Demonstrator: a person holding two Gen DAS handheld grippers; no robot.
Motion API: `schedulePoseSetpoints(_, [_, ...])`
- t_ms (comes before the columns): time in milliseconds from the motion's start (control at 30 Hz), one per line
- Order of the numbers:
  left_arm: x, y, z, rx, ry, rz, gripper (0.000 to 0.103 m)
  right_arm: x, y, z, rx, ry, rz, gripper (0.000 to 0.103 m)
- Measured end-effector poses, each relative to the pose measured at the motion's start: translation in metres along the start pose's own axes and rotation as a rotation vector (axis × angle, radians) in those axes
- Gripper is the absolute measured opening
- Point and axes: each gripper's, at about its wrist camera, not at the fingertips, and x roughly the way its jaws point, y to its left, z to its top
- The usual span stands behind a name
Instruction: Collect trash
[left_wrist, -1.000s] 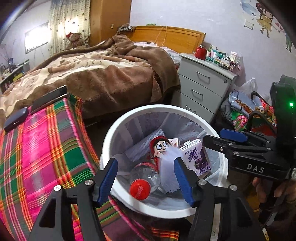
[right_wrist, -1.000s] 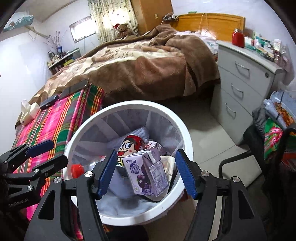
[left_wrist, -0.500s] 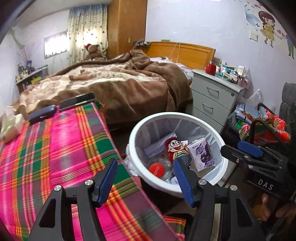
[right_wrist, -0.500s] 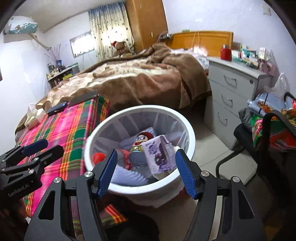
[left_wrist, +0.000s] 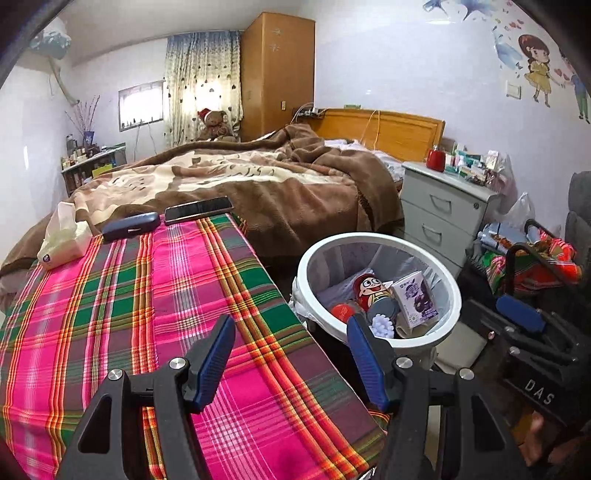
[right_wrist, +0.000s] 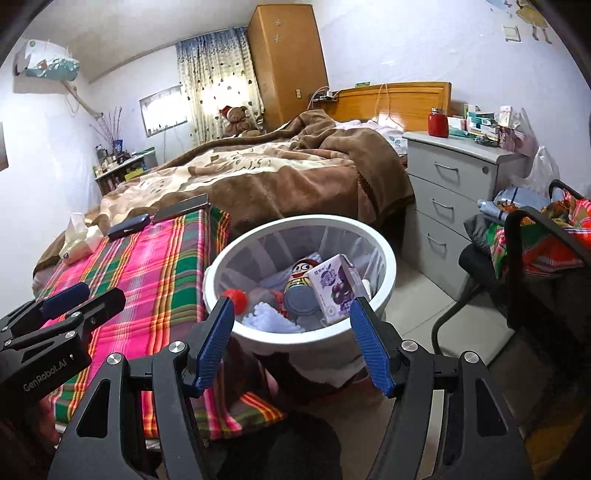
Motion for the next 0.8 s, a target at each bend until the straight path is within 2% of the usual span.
schedulePoseSetpoints(100, [-0.006, 0.000, -0.001, 0.006, -0.016, 0.018, 0.063, -0.003, 0.004, 0.000, -0.007, -0.007, -0.016, 0.066])
schedulePoseSetpoints(800, [-0.009, 0.003, -0.003, -0.008, -0.014, 0.008, 0.063, -0.013, 0.010, -0.004, 0.007, -0.029, -0.011, 0.066])
